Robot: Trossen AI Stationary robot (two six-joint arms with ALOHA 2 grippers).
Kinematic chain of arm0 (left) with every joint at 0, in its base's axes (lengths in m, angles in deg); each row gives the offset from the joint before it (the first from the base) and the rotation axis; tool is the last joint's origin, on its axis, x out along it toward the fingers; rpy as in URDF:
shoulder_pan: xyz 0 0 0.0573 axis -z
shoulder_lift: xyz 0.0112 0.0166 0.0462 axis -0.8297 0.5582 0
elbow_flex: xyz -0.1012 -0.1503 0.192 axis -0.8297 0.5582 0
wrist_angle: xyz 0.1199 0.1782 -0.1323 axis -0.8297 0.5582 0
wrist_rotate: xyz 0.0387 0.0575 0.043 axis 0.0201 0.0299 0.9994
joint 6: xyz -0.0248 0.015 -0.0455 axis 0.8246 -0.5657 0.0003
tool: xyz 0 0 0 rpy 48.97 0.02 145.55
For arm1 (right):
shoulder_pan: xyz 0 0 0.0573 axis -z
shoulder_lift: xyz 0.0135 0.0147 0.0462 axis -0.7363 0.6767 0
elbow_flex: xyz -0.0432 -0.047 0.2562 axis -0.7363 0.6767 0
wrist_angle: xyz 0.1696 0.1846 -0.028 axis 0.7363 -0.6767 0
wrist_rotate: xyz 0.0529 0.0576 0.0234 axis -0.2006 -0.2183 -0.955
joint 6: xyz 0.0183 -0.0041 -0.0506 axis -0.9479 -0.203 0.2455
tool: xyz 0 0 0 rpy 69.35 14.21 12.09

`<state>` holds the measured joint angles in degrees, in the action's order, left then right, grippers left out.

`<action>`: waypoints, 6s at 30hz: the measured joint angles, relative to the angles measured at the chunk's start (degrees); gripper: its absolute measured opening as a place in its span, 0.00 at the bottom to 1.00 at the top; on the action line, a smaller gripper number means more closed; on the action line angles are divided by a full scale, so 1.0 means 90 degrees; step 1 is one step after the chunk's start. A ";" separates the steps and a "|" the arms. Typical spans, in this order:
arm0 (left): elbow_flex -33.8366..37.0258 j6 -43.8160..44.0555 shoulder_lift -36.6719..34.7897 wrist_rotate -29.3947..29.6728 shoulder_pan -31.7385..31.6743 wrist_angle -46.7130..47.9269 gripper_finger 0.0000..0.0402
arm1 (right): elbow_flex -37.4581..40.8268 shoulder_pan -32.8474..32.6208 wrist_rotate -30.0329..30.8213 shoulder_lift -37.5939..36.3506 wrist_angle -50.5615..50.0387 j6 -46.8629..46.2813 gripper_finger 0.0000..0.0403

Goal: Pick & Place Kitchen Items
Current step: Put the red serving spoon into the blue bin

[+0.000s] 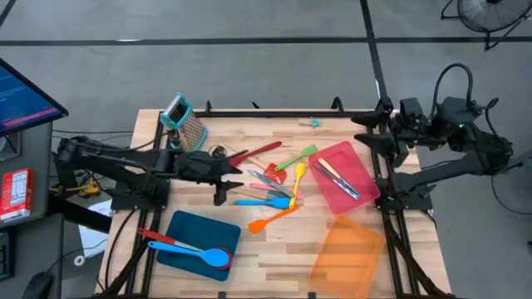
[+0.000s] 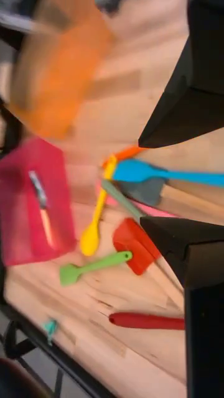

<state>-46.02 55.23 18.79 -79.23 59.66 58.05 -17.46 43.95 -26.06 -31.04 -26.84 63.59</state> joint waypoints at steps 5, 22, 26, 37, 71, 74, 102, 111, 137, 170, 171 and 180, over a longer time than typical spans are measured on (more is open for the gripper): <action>0.0000 -0.0189 0.0880 0.0029 -0.0801 -0.0119 0.44 | 0.0000 0.0341 0.0116 0.0009 -0.0010 -0.0379 0.66; 0.0019 -0.0232 0.3034 -0.0021 -0.2253 -0.1108 0.44 | 0.0002 0.0643 0.0109 -0.0180 -0.0723 0.0264 0.66; 0.0015 -0.0233 0.3298 0.0096 -0.2281 -0.1524 0.44 | 0.0002 0.0777 0.0116 -0.0395 -0.0796 0.0284 0.66; 0.0003 -0.0400 0.3845 -0.0065 -0.2418 -0.3256 0.44 | 0.0000 0.0805 0.0097 -0.0811 -0.0889 0.0250 0.66; 0.0051 0.0510 0.4369 -0.0391 -0.2581 -0.2844 0.05 | 0.0000 0.0804 0.0100 -0.0878 -0.1150 0.0114 0.66; 0.0049 0.0638 0.3946 -0.0428 -0.2591 -0.2908 0.05 | 0.0000 0.0805 0.0100 -0.0878 -0.1162 0.0138 0.66; 0.0024 0.3885 -0.2038 -0.2752 -0.2173 -0.4765 0.06 | 0.0000 0.0804 -0.0040 -0.0878 -0.1244 0.0474 0.66; 0.0015 0.3791 -0.2685 -0.3360 -0.1781 -0.5973 0.06 | 0.0000 0.0804 -0.0075 -0.0873 -0.1245 0.0741 0.66; 0.0015 0.3839 -0.1681 -0.3521 -0.1654 -0.6555 0.07 | -0.0021 0.0949 -0.1073 0.1012 0.1647 0.1642 0.66; 0.0015 0.4395 -0.0406 -0.4021 -0.1406 -0.7982 0.07 | -0.6100 0.1816 -0.6270 0.6844 0.2534 -0.0139 0.66; 0.0015 0.4396 -0.0355 -0.4035 -0.1406 -0.7962 0.07 | -0.6157 0.1816 -0.6275 0.6898 0.2529 -0.0233 0.66; 0.0015 0.4473 0.0001 -0.4196 -0.1406 -0.7926 0.07 | -0.6201 0.1918 -0.6292 0.6920 0.2324 -0.0471 0.66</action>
<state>-45.89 95.49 18.79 -116.99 47.01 -13.28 -73.27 61.21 -82.70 31.24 -5.93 59.35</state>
